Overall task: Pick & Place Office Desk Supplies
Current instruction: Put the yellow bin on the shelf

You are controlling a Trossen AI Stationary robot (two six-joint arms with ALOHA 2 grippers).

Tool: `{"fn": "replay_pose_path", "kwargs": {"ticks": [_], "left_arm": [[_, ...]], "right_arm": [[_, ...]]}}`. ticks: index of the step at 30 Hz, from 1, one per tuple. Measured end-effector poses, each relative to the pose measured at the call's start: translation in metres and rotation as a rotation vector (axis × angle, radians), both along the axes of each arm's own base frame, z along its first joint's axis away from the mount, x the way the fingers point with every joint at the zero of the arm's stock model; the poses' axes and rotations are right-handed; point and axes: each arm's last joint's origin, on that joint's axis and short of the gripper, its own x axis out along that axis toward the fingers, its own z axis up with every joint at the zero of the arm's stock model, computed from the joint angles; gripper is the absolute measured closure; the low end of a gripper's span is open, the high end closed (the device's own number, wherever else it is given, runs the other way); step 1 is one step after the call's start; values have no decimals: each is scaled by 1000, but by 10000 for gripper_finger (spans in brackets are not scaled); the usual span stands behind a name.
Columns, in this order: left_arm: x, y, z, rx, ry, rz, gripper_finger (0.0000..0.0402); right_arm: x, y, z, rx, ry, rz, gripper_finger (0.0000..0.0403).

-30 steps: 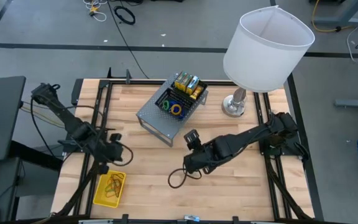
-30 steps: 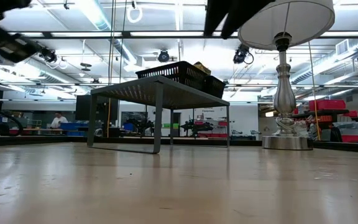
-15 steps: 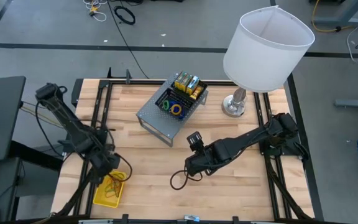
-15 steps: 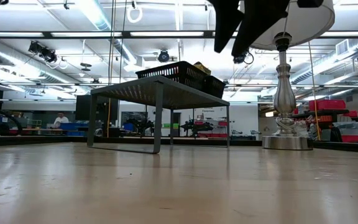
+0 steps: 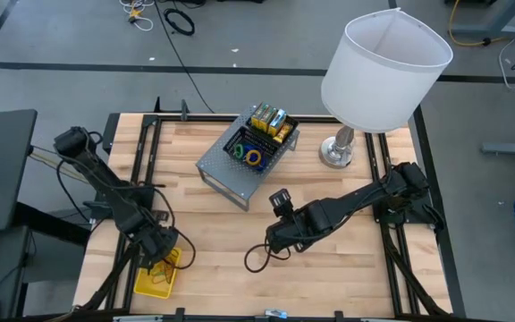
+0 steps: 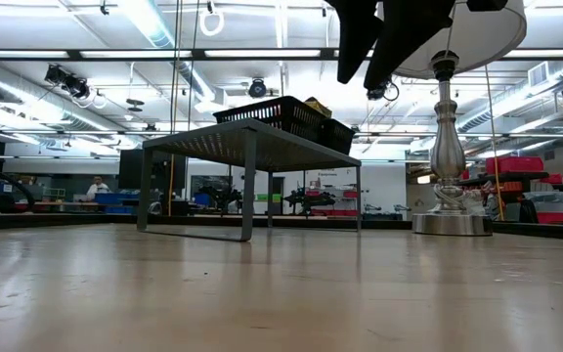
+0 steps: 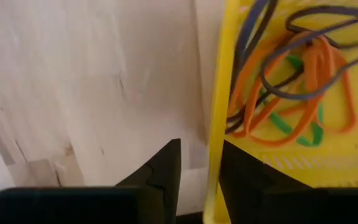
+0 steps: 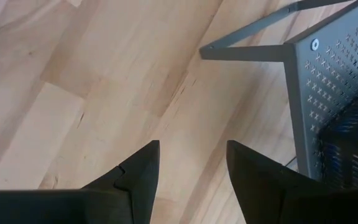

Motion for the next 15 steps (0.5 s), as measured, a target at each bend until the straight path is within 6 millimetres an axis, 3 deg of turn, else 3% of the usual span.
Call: {"fn": "replay_pose_path", "kwargs": {"ticks": [15], "left_arm": [[27, 18, -2, -2, -52, 304, 338]], "right_arm": [[-4, 10, 0, 19, -16, -18, 209]]}}
